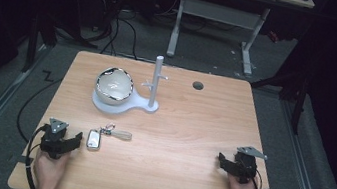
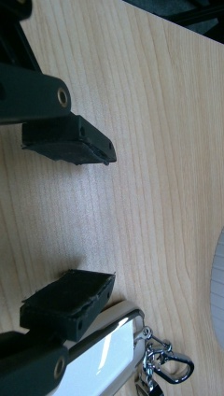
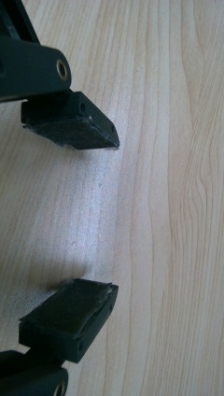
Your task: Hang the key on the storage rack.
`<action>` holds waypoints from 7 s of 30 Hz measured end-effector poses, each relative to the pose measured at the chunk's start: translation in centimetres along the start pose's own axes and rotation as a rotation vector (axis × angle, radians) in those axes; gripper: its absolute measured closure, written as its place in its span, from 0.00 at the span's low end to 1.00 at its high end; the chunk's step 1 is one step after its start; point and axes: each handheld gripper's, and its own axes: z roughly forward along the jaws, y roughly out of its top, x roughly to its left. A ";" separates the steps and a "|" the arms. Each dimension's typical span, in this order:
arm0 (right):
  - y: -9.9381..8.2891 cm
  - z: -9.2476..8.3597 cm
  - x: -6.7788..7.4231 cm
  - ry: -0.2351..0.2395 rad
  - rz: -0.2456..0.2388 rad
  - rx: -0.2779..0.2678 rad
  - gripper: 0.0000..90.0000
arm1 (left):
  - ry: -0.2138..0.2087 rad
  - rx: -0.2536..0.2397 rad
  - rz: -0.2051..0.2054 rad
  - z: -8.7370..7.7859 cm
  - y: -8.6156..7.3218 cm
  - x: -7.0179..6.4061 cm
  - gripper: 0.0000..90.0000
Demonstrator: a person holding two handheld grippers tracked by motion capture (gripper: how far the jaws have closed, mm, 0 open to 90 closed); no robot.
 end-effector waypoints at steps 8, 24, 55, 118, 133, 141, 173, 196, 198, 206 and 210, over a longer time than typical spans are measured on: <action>0.0 0.0 0.0 0.001 0.000 0.000 0.28 | -0.007 0.000 0.001 0.0 0.0 0.0 0.37; 0.0 0.0 0.0 0.002 0.001 -0.001 0.28 | -0.012 0.011 -0.006 0.0 0.2 0.0 0.38; 0.0 0.0 0.0 -0.002 -0.003 -0.001 0.27 | -0.138 -0.012 0.001 -1.7 1.9 -2.4 0.41; 0.0 0.0 0.0 0.002 -0.001 -0.002 0.28 | -0.154 0.002 0.075 0.0 2.1 -4.1 0.99; 0.0 0.0 0.0 0.002 0.000 -0.001 0.28 | -0.229 -0.121 0.111 -3.2 5.5 -4.9 1.00; 0.0 0.0 0.0 0.002 0.002 -0.001 0.28 | -0.264 -0.165 0.151 -4.1 8.0 -5.5 1.00; 0.0 0.0 0.0 0.003 -0.003 -0.002 0.27 | -0.363 -0.224 0.136 -3.4 15.5 -6.8 1.00; 0.0 0.0 0.0 0.004 -0.004 -0.002 0.27 | -0.371 -0.262 0.123 -2.1 19.2 -7.9 1.00; 0.0 0.0 0.0 0.004 -0.003 -0.001 0.27 | -0.379 -0.262 0.117 -2.1 19.3 -7.9 1.00; 0.0 0.0 0.0 0.004 -0.004 -0.002 0.27 | -0.385 -0.258 0.125 -1.8 19.9 -8.3 1.00; 0.0 0.0 0.0 0.004 -0.004 -0.002 0.27 | -0.389 -0.254 0.130 -1.7 20.2 -8.5 1.00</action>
